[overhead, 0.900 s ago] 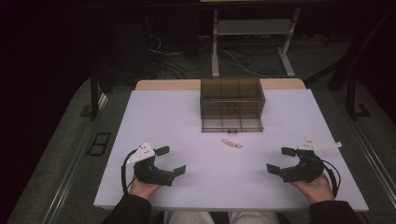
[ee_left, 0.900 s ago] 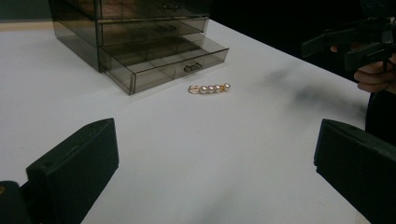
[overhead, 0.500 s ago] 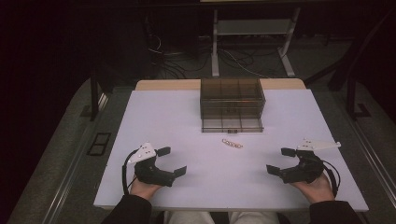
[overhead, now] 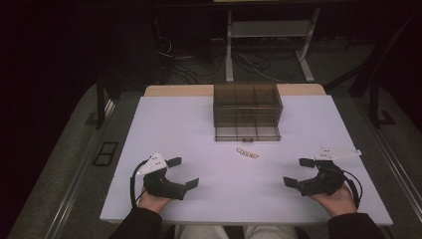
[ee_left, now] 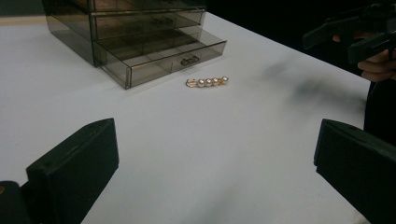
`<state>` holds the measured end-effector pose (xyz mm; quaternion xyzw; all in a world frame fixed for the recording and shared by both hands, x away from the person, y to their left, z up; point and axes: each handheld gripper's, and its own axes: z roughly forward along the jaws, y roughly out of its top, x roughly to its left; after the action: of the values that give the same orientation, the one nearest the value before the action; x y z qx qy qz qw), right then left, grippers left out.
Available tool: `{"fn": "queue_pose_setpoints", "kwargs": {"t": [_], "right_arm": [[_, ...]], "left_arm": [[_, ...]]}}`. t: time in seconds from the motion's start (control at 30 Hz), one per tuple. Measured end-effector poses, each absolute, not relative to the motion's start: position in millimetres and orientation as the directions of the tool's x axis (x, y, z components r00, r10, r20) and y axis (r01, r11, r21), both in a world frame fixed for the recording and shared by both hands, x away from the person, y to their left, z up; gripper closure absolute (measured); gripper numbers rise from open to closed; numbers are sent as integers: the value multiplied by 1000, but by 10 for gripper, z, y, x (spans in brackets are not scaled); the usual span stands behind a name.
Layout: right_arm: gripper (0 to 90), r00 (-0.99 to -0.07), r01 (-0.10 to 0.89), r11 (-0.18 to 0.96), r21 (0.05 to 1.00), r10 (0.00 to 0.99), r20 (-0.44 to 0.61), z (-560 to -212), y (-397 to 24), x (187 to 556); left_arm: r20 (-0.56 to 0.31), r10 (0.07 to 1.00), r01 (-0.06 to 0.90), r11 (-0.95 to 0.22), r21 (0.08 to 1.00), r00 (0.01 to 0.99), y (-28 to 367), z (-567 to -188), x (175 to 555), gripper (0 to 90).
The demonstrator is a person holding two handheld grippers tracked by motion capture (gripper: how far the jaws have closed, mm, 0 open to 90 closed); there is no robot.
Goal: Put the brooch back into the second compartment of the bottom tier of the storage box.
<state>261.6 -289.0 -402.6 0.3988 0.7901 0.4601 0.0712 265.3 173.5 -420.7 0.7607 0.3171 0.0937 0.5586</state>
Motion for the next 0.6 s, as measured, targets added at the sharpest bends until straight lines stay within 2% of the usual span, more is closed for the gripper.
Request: {"fn": "queue_pose_setpoints", "kwargs": {"t": [0.6], "right_arm": [[4,-712,552,338,762,667,220,-3800,-2769,2789]], "left_arm": [[-221,590,385,-166,908,777,1746,-4208,2647,0]]}}
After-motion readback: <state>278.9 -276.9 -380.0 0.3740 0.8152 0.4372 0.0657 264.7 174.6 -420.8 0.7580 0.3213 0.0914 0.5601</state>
